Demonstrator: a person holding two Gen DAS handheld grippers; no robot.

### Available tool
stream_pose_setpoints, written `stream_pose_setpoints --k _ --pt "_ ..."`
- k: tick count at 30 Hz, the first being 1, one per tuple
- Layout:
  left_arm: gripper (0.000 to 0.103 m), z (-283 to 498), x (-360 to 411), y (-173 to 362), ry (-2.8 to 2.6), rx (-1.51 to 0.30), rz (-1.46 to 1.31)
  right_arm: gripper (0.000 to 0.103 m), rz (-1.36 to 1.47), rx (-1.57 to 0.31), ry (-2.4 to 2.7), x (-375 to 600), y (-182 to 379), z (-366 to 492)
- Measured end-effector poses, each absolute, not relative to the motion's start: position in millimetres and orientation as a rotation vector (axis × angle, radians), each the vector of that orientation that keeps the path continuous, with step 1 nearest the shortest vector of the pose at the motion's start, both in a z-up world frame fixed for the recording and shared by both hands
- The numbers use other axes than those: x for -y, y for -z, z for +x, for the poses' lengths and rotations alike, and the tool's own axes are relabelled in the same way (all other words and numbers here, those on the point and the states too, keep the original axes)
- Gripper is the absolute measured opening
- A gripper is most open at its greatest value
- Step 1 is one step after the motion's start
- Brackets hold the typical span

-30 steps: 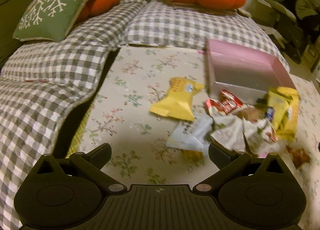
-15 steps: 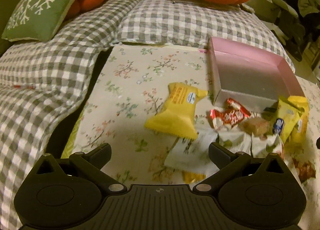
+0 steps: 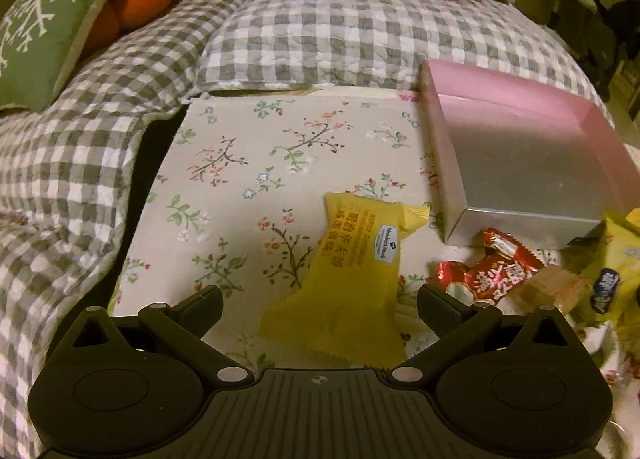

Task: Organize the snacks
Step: 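Reach both grippers toward the yellow cake packets beside the box, then grasp a yellow cake packet with each gripper and lift them over the box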

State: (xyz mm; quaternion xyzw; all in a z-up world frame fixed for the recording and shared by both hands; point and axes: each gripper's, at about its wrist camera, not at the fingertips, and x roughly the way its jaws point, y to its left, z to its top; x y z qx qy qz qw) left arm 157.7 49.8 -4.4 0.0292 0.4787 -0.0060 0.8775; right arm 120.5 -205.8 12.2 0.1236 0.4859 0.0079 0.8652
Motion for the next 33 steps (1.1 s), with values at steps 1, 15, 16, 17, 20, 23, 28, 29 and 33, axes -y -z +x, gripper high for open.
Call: stream_pose_setpoints --k 1,15,16,17,20,23,28,29,33 --pt "0.103 159 -49 6 0.012 -0.997 0.067 0.079 0.255 -1.020 -0.021 205 -10 122" --pt "0.066 169 -56 19 0.049 -1.010 0.007 0.038 0.266 -1.018 -0.048 201 -7 129" --pt "0.066 169 -57 20 0.045 -1.014 -0.006 0.038 0.270 -1.017 -0.049 201 -8 128" --pt "0.065 170 -59 21 0.043 -1.013 -0.013 0.037 0.273 -1.018 -0.050 201 -8 127" --pt "0.064 170 -61 19 0.038 -1.005 -0.022 0.037 0.280 -1.018 -0.051 205 -7 125" --pt "0.063 168 -62 16 0.042 -0.992 -0.038 0.037 0.298 -1.014 -0.051 209 -9 123" --pt "0.063 164 -65 5 0.042 -0.962 -0.075 0.036 0.333 -0.989 -0.051 217 -17 117" --pt "0.063 163 -66 3 0.042 -0.956 -0.081 0.036 0.341 -0.984 -0.050 218 -18 115" --pt "0.062 162 -70 -7 0.037 -0.939 -0.115 0.036 0.347 -0.962 -0.037 225 -25 113"
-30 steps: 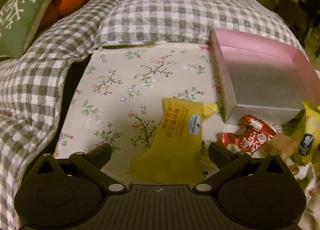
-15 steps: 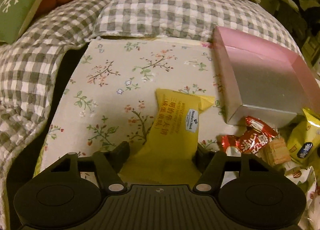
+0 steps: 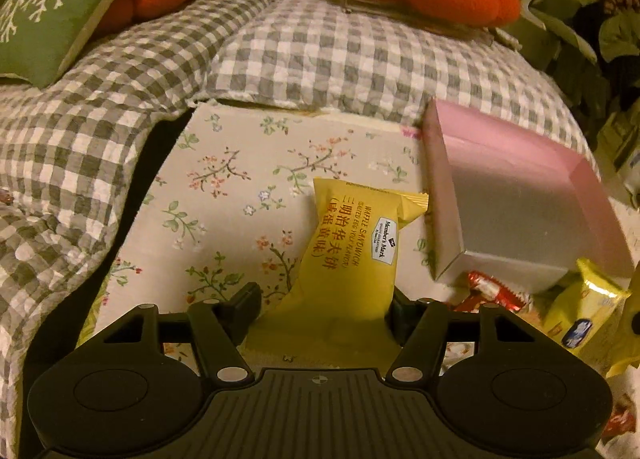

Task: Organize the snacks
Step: 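Grasp a yellow cake packet with each gripper and lift them over the box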

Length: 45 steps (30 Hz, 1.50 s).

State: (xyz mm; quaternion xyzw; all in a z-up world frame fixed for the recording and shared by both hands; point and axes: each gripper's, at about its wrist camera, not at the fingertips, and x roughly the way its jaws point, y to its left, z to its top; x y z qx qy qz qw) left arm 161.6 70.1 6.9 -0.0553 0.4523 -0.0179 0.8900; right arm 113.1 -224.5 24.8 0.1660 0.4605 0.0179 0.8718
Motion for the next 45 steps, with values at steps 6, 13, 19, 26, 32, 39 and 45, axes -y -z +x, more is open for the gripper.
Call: stream_pose_setpoints --k 6,13,19,26,32,39,45 --pt "0.063 159 -70 -27 0.044 -0.902 -0.157 0.036 0.338 -0.914 -0.004 237 -37 115" --pt "0.063 167 -48 -49 0.093 -0.844 -0.185 0.036 0.386 -0.852 0.017 255 -54 134" --pt "0.063 182 -15 -55 0.141 -0.809 -0.190 0.036 0.391 -0.824 0.052 259 -50 156" --pt "0.063 206 20 -46 0.162 -0.811 -0.178 0.036 0.382 -0.804 0.088 261 -42 168" --pt "0.063 221 34 -35 0.158 -0.813 -0.154 0.036 0.344 -0.816 0.040 247 -38 176" --pt "0.063 229 41 -21 0.157 -0.837 -0.137 0.036 0.332 -0.854 0.031 240 -29 182" --pt "0.071 231 42 -20 0.156 -0.843 -0.124 0.041 0.331 -0.867 0.044 238 -26 182"
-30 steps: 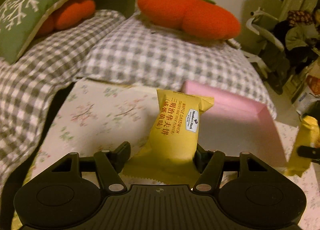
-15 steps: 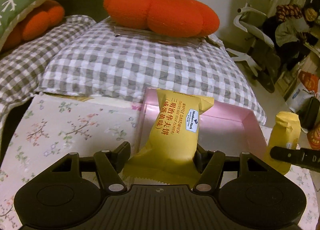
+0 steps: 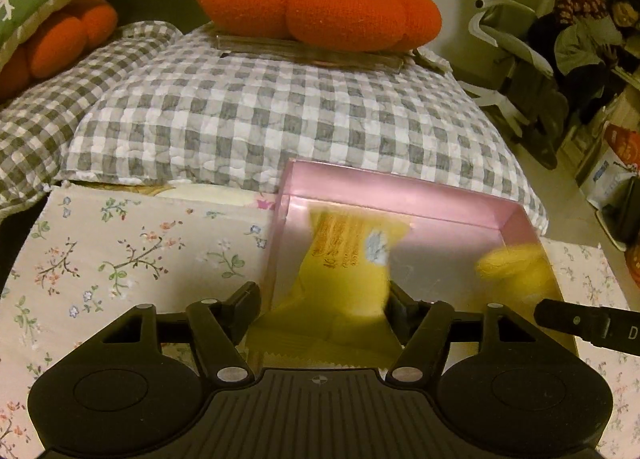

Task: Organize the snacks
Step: 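Grasp a yellow cake packet with each gripper and lift them over the box, then lower both yellow packets into the box and open both grippers, then grasp a yellow-green packet with the right gripper while the left grasps a white packet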

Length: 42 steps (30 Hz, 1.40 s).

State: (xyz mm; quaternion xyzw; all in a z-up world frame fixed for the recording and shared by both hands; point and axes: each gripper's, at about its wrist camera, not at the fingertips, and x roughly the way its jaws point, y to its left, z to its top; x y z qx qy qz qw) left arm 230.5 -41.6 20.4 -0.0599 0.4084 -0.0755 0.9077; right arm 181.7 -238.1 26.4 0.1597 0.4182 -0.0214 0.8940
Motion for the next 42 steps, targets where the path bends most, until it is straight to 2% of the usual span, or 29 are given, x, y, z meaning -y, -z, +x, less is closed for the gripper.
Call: stream_pose_setpoints --k 1,3,6,16,27,36,42 --pt "0.072 230 41 -21 0.157 -0.843 -0.126 0.049 0.327 -0.866 0.054 238 -28 181" --pt "0.076 228 38 -25 0.164 -0.838 -0.127 0.058 0.329 -0.857 0.072 240 -31 179" --pt "0.079 222 29 -33 0.170 -0.825 -0.140 0.059 0.354 -0.852 0.070 244 -36 175" --pt "0.082 189 -14 -53 0.135 -0.847 -0.170 0.074 0.392 -0.855 0.058 239 -52 156" --pt "0.087 121 -38 -50 0.181 -0.896 -0.193 0.080 0.390 -0.915 -0.032 209 -58 114" --pt "0.087 108 -41 -33 0.221 -0.923 -0.190 0.082 0.367 -0.991 -0.100 193 -45 99" --pt "0.087 100 -20 -29 0.243 -0.940 -0.072 0.084 0.355 -1.033 -0.149 185 -44 96"
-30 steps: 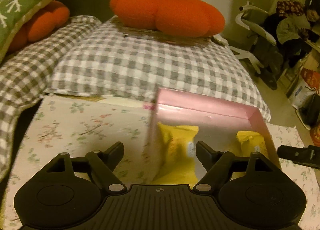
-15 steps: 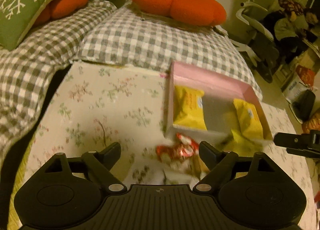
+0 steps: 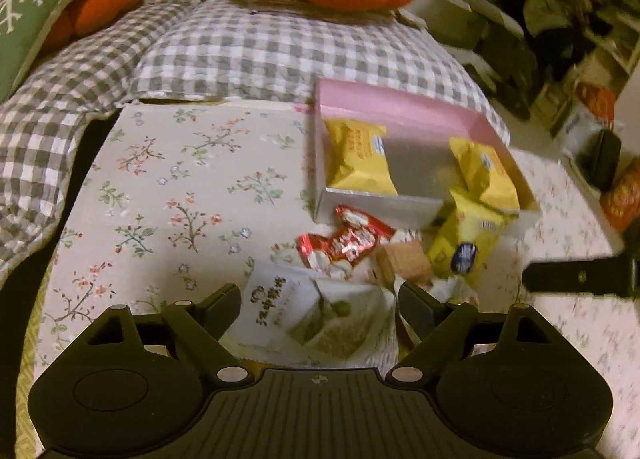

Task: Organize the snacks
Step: 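Grasp a yellow-green packet with the right gripper while the left grasps a white packet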

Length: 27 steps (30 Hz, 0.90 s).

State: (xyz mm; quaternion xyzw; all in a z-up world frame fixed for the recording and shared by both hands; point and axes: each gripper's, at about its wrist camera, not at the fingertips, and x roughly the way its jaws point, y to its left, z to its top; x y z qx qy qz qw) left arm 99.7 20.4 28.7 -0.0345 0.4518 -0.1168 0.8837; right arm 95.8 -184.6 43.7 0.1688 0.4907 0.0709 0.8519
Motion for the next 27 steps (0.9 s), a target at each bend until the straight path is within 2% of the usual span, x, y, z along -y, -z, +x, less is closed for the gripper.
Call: stream_pose_setpoints --k 10,18,20,22,23,24,27 --pt "0.087 101 -22 -27 0.235 -0.950 -0.089 0.084 0.339 -0.972 -0.068 194 -24 112" --pt "0.087 103 -28 -26 0.225 -0.951 -0.109 0.075 0.374 -0.970 -0.101 189 0 137" --pt "0.087 105 -30 -26 0.216 -0.951 -0.113 0.068 0.354 -0.959 -0.111 184 3 141" --pt "0.087 107 -34 -27 0.201 -0.949 -0.122 0.051 0.351 -0.964 -0.123 182 7 145" --pt "0.087 108 -37 -27 0.194 -0.949 -0.129 0.046 0.348 -0.978 -0.129 181 10 146" --pt "0.087 109 -39 -27 0.189 -0.950 -0.137 0.035 0.343 -0.993 -0.137 181 12 146" --pt "0.087 111 -43 -26 0.188 -0.956 -0.156 0.031 0.330 -0.994 -0.140 179 10 143"
